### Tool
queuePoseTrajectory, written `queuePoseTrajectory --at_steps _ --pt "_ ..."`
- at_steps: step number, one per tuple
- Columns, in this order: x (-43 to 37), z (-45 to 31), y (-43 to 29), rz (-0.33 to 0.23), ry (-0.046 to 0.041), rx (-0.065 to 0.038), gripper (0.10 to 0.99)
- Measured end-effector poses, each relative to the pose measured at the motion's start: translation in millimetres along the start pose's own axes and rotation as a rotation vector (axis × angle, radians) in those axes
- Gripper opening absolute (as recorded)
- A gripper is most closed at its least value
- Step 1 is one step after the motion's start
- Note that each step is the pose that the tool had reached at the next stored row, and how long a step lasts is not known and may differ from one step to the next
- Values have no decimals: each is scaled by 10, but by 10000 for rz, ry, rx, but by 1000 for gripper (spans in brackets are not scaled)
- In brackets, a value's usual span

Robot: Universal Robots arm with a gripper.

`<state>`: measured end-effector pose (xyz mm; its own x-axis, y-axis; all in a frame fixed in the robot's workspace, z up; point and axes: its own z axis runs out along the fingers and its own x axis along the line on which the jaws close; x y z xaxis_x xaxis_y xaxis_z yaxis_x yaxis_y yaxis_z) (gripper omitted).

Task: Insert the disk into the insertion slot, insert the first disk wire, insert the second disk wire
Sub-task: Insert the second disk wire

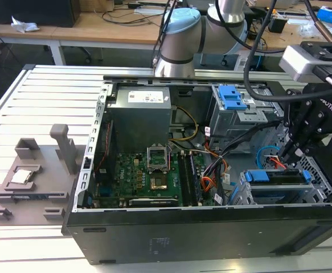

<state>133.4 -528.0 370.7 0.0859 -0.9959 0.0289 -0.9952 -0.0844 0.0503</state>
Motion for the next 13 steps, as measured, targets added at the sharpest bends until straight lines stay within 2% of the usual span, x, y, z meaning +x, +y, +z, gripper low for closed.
queuePoseTrajectory --at_steps 6,13 --pt "1 44 -2 0 0 0 165" --pt "5 163 -8 3 0 0 165"
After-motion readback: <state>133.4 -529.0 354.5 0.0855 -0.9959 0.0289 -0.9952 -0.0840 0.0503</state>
